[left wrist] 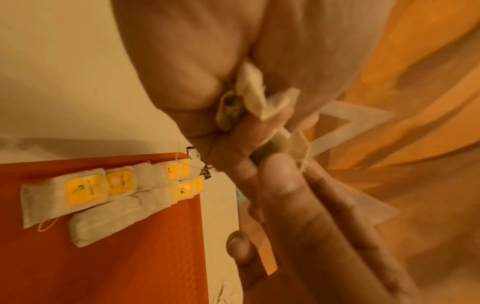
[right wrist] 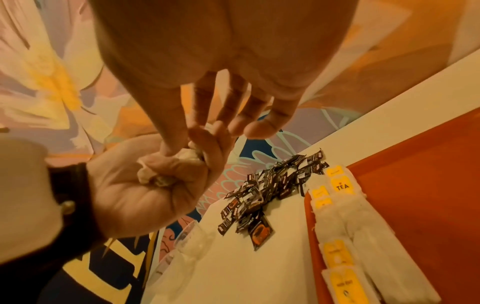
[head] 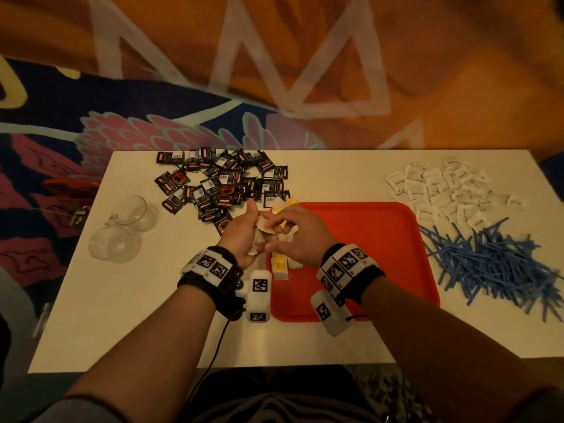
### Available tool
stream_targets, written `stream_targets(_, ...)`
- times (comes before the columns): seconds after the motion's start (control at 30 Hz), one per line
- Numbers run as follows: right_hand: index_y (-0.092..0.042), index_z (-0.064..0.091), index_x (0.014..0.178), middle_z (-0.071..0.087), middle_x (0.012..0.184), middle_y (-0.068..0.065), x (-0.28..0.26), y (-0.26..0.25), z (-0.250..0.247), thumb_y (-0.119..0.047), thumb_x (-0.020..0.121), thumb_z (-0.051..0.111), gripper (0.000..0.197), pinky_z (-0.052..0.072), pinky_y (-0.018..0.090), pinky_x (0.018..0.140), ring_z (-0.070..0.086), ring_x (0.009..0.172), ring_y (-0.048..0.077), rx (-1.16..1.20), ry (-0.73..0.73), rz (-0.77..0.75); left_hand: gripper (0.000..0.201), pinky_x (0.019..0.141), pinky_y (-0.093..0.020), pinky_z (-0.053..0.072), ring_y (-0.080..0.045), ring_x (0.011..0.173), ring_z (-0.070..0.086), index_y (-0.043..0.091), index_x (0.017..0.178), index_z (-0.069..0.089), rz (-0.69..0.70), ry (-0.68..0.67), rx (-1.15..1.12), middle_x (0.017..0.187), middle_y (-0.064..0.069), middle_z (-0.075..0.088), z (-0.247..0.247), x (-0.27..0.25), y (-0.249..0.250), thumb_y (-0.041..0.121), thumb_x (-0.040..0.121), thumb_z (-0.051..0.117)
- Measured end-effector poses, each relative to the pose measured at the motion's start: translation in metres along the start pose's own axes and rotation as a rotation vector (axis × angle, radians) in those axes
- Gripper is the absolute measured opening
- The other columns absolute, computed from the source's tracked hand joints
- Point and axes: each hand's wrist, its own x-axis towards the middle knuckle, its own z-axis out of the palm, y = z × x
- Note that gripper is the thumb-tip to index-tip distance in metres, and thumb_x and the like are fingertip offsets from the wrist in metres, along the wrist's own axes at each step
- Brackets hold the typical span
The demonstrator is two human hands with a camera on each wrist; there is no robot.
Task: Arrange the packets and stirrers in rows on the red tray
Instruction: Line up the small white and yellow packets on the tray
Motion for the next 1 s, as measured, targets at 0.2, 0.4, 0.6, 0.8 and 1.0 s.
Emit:
stream_targets(0.2, -0.027, 0.066, 0.083, 0.065, 0.088, -0.007, 0.013, -0.003, -0.008, -0.018, 0.087, 0.07, 0.011, 0.047, 0.023, 0.073, 0.06, 0.077, 0.008, 0.095, 0.205, 0.079, 0.061, 0.029, -0.015, 0.029, -0.019, 0.063, 0.067, 0.004, 0.111, 0.062, 0.025, -0.016, 0.034, 0.102, -0.023, 0.072, 0.011, -0.005, 0.005, 0.057, 0.101, 0.032)
stream_targets(0.4, -0.027, 0.064, 0.083, 0.062, 0.074, -0.012, 0.02, -0.011, -0.037, -0.02, 0.09, 0.066, 0.009, 0.041, 0.016, 0.064, 0.056, 0.069, 0.001, 0.081, 0.201, 0.108, 0.038, 0.038, -0.02, 0.03, -0.009, 0.042, 0.047, 0.013, 0.101, 0.068, 0.262, 0.13, 0.538, 0.092, -0.005, 0.072, 0.001, -0.013, 0.011, 0.044, 0.103, 0.045)
stream_targets(0.6, -0.029, 0.063, 0.087, 0.069, 0.079, -0.003, 0.024, -0.014, -0.046, -0.02, 0.087, 0.067, 0.009, 0.051, 0.019, 0.065, 0.065, 0.074, 0.01, -0.167, 0.065, 0.049, 0.006, 0.074, -0.021, 0.043, 0.0, 0.086, 0.057, 0.025, 0.092, 0.074, 0.709, 0.099, 1.045, 0.095, 0.011, 0.065, 0.014, -0.014, 0.03, 0.027, 0.087, 0.074)
stream_targets(0.8, -0.024, 0.067, 0.089, 0.071, 0.083, -0.008, 0.012, -0.003, -0.043, -0.02, 0.079, 0.078, 0.016, 0.048, 0.012, 0.069, 0.065, 0.076, -0.003, 0.114, 0.117, 0.082, 0.021, 0.063, -0.017, 0.042, 0.006, 0.059, 0.052, 0.026, 0.076, 0.066, 0.682, 0.132, 0.695, 0.073, 0.01, 0.062, 0.024, -0.01, 0.026, 0.009, 0.088, 0.071)
stream_targets(1.0, -0.021, 0.064, 0.075, 0.068, 0.071, 0.006, 0.006, 0.01, -0.029, -0.014, 0.086, 0.073, 0.016, 0.044, 0.013, 0.053, 0.065, 0.062, 0.009, 0.232, 0.12, 0.205, 0.015, 0.052, -0.017, 0.037, 0.005, 0.047, 0.049, 0.022, 0.081, 0.067, 0.627, 0.183, 0.648, 0.07, 0.01, 0.06, 0.018, -0.005, 0.019, 0.012, 0.091, 0.069)
